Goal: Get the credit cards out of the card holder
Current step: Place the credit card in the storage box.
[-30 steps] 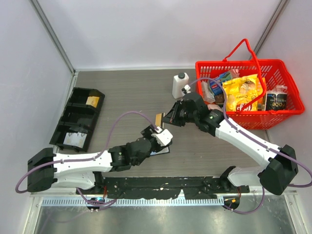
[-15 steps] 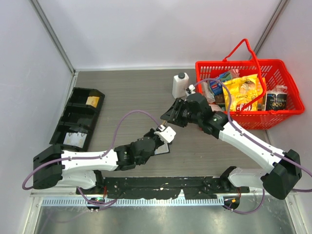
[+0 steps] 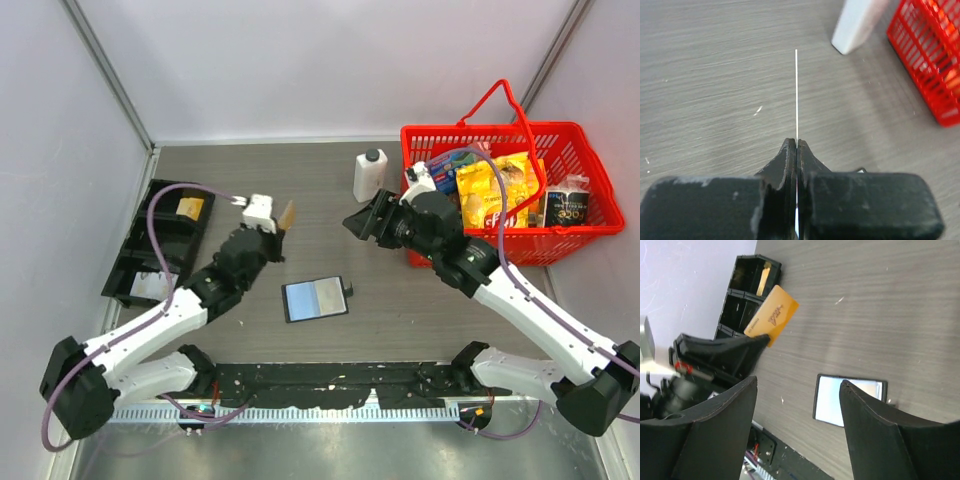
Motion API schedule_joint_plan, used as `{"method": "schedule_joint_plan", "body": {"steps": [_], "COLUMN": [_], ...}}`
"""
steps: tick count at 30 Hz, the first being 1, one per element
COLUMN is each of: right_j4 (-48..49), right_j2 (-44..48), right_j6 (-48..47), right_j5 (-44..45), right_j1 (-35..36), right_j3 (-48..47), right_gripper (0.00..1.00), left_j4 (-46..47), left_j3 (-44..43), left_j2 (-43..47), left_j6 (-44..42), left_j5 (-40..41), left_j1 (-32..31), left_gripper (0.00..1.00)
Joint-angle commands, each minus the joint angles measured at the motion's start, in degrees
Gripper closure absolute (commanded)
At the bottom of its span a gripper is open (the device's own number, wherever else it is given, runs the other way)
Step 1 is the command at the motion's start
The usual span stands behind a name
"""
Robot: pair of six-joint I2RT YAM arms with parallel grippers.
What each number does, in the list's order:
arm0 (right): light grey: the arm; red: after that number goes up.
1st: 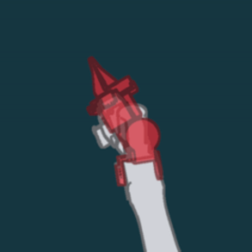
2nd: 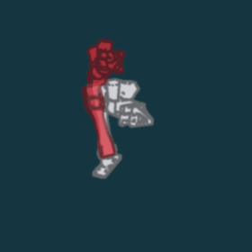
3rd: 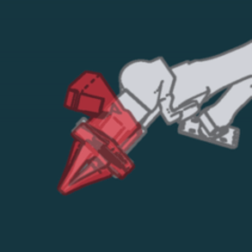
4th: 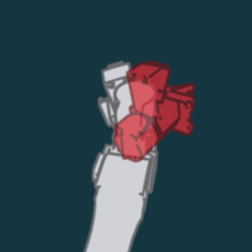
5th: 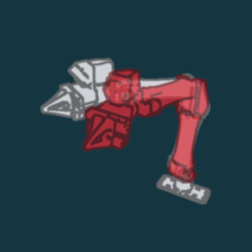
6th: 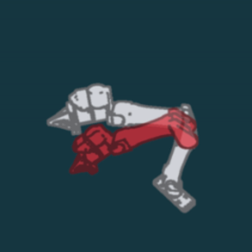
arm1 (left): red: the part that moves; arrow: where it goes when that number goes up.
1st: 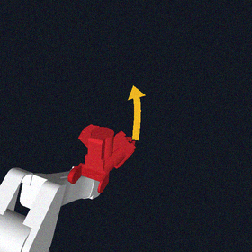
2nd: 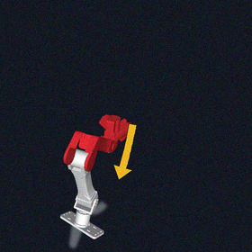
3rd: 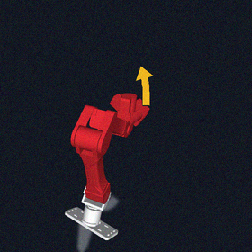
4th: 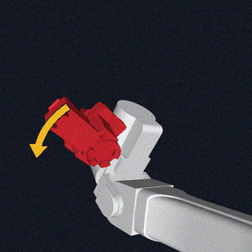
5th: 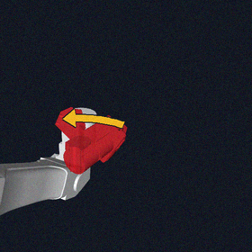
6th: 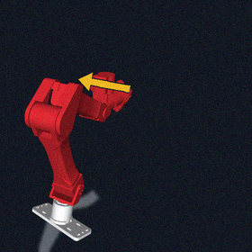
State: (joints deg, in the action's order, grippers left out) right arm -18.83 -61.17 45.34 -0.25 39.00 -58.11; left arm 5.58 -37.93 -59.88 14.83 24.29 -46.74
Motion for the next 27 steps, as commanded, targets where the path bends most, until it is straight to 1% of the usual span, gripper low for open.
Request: {"method": "schedule_joint_plan", "body": {"steps": [1, 3, 4, 5, 6, 7, 10, 13, 14, 16, 19, 21, 24, 27], "right_j4": [3.53, 4.32, 5.11, 5.47, 6.51, 6.61, 6.09, 4.77, 4.25, 3.80, 2.75, 1.87, 0.38, -1.03], "right_j2": [3.24, 4.30, 5.00, 5.44, 6.23, 6.67, 7.73, 8.17, 8.52, 8.78, 9.31, 9.66, 10.28, 10.98], "right_j6": [-6.84, -8.07, -8.51, -9.21, -9.48, -10.35, -12.46, -14.66, -15.10, -16.42, -18.01, -19.15, -20.81, -22.13], "right_j5": [4.12, 3.94, 3.59, 3.07, 2.63, 2.28, 1.57, 1.13, 1.13, -1.68, -2.12, -2.30, -2.12, -1.33], "right_j1": [-0.16, -0.16, -0.16, -0.16, -0.16, -0.16, -0.16, -0.24, -0.16, -0.16, -0.16, -0.16, -0.16, -0.24], "right_j3": [0.98, 2.12, 2.90, 3.52, 4.66, 5.37, 5.90, 5.55, 5.55, 5.46, 5.11, 4.93, 4.93, 4.85], "right_gripper": [0.27, 0.24, 0.20, 0.19, 0.17, 0.17, 0.17, 0.17, 0.17, 0.17, 0.17, 0.17, 0.17, 0.17], "left_j4": [-4.87, -6.80, -7.68, -8.39, -9.35, -9.71, -11.03, -12.43, -13.14, -13.76, -13.06, -12.88, -14.10, -17.97], "left_j3": [-0.74, -0.74, -0.65, -0.74, -1.00, -1.44, -3.63, -6.97, -8.37, -10.75, -14.09, -16.37, -21.11, -27.44], "left_j2": [3.54, 3.89, 3.80, 3.37, 2.84, 2.31, 0.56, -3.30, -5.14, -8.83, -14.63, -18.33, -25.00, -30.90], "left_j6": [14.42, 18.64, 20.83, 22.85, 24.35, 25.07, 25.42, 26.91, 27.44, 29.11, 31.48, 32.54, 32.28, 32.28], "left_j5": [-11.44, -15.57, -17.51, -18.66, -19.71, -19.46, -16.22, -15.51, -15.50, -16.20, -18.66, -19.46, -19.72, -21.12], "left_j1": [12.07, 19.63, 23.24, 28.32, 31.59, 33.62, 36.89, 41.80, 43.73, 48.12, 53.40, 55.35, 56.58, 57.55], "left_gripper": [1.00, 1.00, 1.00, 1.00, 1.00, 1.00, 1.00, 1.00, 1.00, 1.00, 1.00, 1.00, 1.00, 1.00]}}
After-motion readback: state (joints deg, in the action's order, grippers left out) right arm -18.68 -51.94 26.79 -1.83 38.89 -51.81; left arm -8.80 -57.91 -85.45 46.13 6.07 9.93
